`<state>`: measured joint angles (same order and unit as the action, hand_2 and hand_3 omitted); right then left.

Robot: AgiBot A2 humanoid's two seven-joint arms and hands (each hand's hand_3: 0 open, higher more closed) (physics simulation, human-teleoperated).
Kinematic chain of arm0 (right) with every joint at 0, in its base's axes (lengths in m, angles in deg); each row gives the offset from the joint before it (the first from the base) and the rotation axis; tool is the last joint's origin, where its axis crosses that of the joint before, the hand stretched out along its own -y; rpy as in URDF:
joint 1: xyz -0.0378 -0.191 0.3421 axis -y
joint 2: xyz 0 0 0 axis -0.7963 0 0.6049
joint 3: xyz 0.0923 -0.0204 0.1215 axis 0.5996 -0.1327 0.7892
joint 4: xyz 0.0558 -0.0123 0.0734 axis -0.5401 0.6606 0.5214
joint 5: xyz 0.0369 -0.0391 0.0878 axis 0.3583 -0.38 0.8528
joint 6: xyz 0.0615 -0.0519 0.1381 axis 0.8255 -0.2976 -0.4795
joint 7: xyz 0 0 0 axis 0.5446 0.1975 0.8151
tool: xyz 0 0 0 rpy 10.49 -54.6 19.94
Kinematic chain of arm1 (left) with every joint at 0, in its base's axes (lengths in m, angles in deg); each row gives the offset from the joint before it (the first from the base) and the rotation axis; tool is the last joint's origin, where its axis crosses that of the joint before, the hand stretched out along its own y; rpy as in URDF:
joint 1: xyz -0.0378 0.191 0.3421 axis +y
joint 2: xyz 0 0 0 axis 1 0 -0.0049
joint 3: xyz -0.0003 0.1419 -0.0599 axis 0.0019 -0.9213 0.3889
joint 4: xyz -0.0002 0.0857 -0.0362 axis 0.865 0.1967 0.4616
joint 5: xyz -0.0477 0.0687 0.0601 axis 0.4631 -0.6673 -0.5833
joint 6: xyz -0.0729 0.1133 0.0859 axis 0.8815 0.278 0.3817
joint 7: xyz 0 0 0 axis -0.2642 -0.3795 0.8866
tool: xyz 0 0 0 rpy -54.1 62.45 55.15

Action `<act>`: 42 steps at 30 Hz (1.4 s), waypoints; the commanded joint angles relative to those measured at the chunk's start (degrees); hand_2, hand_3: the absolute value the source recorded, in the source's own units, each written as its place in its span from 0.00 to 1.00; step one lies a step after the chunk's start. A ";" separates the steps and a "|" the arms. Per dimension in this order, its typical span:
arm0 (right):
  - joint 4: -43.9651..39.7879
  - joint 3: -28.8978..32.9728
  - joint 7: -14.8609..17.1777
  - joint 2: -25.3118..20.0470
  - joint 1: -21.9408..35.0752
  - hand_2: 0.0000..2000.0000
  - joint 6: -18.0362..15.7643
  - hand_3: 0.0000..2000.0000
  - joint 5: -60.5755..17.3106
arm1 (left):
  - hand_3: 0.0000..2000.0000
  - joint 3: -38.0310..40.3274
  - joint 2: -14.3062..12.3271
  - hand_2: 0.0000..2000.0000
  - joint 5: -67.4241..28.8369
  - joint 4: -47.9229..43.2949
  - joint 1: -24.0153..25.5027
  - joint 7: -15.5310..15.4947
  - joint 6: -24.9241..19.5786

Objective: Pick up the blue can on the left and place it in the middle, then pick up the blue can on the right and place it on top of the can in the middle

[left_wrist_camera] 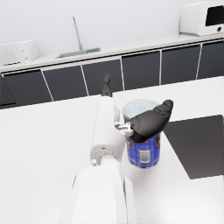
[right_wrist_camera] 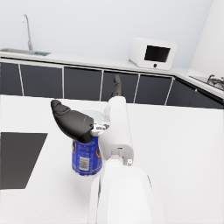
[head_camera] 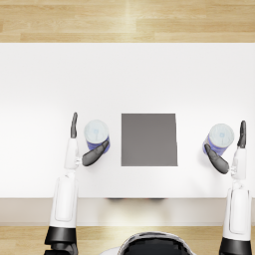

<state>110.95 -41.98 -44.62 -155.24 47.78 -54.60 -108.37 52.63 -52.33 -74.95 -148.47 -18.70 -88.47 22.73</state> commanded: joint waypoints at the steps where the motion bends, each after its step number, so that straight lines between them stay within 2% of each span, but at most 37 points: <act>1: -6.10 -0.39 0.00 -0.12 1.27 0.00 0.00 0.00 -0.01 | 0.00 -1.35 -0.48 0.00 -0.01 4.44 -1.21 0.00 0.00; 6: -14.36 -1.87 0.00 -0.77 3.13 0.00 0.00 0.00 -0.04 | 0.00 -2.28 -1.25 0.00 -0.04 7.78 -1.59 0.00 0.00; 11: -20.19 -2.99 0.00 -1.54 6.22 0.00 0.00 0.00 -0.04 | 0.00 -1.73 -2.57 0.00 -0.04 14.76 -4.21 0.00 0.00; 18: -24.95 -4.64 -0.01 -2.46 8.35 0.00 0.27 0.00 -0.05 | 0.00 -2.72 -3.78 0.00 -0.03 18.67 -5.49 -0.01 -0.05; 26: -26.56 -4.85 -0.02 -3.27 9.80 0.00 0.28 0.00 -0.05 | 0.00 -3.17 -4.97 0.00 -0.03 19.89 -6.50 0.00 0.01; 27: -25.31 -4.30 -0.02 -3.28 9.29 0.68 0.30 0.16 -0.05 | 0.16 -2.84 -4.96 0.68 -0.04 19.56 -6.21 -0.01 0.04; 28: -24.87 -4.08 -0.02 -3.36 9.28 1.00 -0.15 0.33 -0.06 | 0.33 -2.48 -5.00 1.00 -0.04 19.35 -6.18 0.01 -1.07; 30: -25.15 -3.34 0.05 -3.59 9.61 1.00 -2.87 0.65 -0.06 | 0.65 -2.57 -5.14 1.00 -0.05 19.56 -6.18 0.08 -3.10; 31: -24.05 -2.71 -0.04 -3.69 9.38 1.00 -3.01 0.76 -0.06 | 0.76 -2.29 -5.20 1.00 -0.04 18.88 -6.14 0.04 -3.30; 37: -6.85 -2.48 -0.33 -4.19 7.69 1.00 -4.48 0.76 -0.06 | 0.76 -8.17 -5.78 1.00 -0.05 4.75 -5.20 -0.17 -2.67; 42: 0.55 -4.92 -0.44 -4.58 7.19 1.00 -5.39 0.76 -0.05 | 0.76 -15.23 -8.29 1.00 -0.05 4.93 -7.84 -0.22 -2.83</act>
<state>107.49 -46.02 -45.07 -159.89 54.19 -60.20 -108.42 40.45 -59.56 -72.51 -142.63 -24.43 -88.68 19.84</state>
